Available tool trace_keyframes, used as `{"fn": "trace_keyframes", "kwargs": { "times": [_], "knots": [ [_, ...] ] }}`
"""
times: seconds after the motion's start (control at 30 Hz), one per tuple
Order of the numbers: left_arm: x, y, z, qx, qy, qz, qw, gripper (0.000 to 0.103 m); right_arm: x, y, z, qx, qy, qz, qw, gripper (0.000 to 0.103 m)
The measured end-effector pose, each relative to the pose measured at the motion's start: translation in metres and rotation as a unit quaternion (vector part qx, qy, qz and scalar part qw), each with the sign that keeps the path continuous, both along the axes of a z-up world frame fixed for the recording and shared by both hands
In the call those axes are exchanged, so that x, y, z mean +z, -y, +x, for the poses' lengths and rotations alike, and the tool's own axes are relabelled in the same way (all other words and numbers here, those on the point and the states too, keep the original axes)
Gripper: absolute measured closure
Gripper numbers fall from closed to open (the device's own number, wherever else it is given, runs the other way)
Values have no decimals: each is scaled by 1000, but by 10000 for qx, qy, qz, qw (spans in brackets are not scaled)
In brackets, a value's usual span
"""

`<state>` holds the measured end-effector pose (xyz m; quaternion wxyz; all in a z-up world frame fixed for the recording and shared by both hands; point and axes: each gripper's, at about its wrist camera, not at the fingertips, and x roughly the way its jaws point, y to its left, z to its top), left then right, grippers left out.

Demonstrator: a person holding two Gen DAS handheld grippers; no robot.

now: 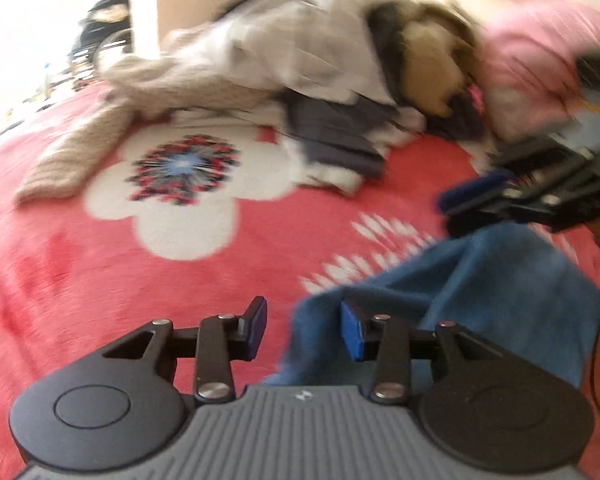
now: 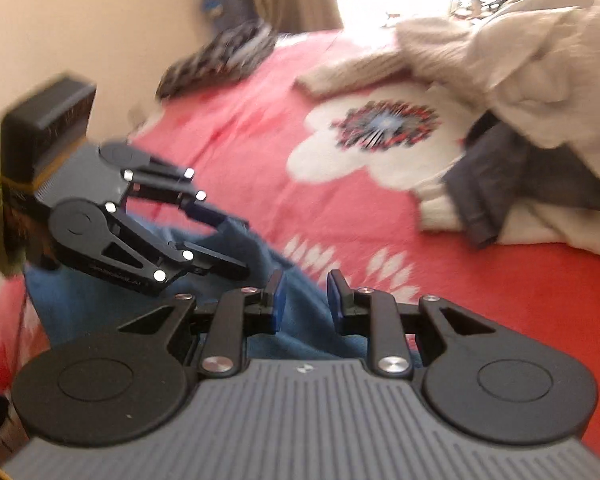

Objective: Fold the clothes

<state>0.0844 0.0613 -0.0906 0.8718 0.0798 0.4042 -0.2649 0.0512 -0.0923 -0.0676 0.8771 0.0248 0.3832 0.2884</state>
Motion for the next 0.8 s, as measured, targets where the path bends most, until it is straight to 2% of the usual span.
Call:
{"fn": "trace_keyframes", "kwargs": {
  "times": [0.1,0.3,0.47,0.53,0.67,0.73,0.8],
  "knots": [
    [15,-20,2,450,-42,-203,9988,60,10,13,-8,-338,121,38,9993,81],
    [44,-49,-20,820,-99,-482,9954,57,15,39,-23,-939,-13,82,9955,81],
    [54,-42,-56,457,-141,-629,9969,56,12,74,-47,-1668,-205,311,9853,67],
    [51,-33,-69,208,-212,-609,9977,56,5,93,-55,-1991,-396,566,9775,59],
    [35,-16,-92,-164,-521,-538,9971,57,-18,126,-58,-2436,-908,1221,9579,53],
    [24,-14,-101,-162,-728,-490,9960,57,-30,137,-55,-2499,-1179,1585,9479,50],
    [14,-18,-111,33,-873,-270,9958,57,-41,142,-51,-2443,-1406,1840,9417,49]
  ]
}}
